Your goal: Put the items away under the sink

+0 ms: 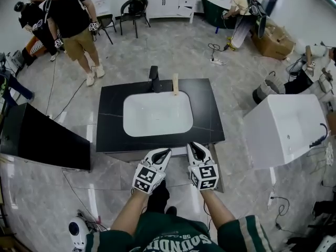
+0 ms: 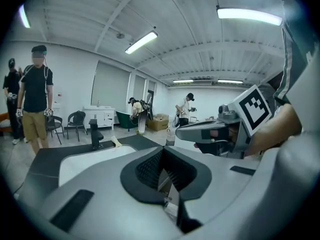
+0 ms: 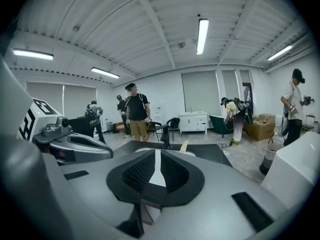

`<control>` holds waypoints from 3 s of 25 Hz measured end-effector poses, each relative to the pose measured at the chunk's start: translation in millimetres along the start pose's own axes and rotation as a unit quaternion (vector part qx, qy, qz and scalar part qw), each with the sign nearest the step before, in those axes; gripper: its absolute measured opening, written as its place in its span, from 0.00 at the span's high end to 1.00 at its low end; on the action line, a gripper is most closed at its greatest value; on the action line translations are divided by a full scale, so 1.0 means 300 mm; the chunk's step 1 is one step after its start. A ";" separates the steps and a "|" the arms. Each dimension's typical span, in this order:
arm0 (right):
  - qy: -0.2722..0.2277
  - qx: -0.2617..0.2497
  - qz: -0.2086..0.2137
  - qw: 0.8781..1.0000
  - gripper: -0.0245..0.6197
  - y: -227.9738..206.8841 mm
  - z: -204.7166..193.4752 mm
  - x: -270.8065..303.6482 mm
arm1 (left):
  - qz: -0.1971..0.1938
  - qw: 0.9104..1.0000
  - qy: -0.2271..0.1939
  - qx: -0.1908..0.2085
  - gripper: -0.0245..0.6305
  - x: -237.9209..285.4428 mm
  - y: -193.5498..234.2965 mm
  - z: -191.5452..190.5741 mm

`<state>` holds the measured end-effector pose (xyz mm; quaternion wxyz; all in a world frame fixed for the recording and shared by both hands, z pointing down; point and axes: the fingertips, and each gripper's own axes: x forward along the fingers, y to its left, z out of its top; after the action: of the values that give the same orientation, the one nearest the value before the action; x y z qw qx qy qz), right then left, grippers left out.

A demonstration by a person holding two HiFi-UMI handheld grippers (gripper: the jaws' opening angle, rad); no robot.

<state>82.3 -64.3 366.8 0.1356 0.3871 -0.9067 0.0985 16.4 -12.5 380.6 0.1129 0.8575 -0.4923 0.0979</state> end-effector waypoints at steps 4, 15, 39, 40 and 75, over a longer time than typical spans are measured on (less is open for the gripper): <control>0.009 -0.016 -0.008 1.000 0.89 -0.006 0.099 0.145 | 0.001 1.000 -0.013 0.005 0.95 0.022 0.143 0.085; 0.023 -0.031 -0.021 0.999 0.75 -0.046 0.235 0.467 | -0.006 1.000 -0.004 0.002 0.95 0.156 0.438 0.199; 0.094 -0.033 -0.014 0.995 0.64 -0.369 0.164 1.052 | 0.015 0.999 0.014 -0.050 0.95 0.492 0.725 0.175; 0.099 -0.034 -0.015 0.994 0.63 -0.384 0.155 1.074 | 0.016 0.998 0.017 -0.052 0.95 0.504 0.733 0.162; 0.290 0.013 0.000 0.957 0.73 -0.617 -0.228 1.517 | 0.082 0.988 0.072 -0.110 0.95 0.552 0.898 -0.006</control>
<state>-73.4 -478.2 591.7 0.3877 0.3438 -0.8269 0.2185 -135.1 -280.1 454.9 0.2336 0.7874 -0.5590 0.1137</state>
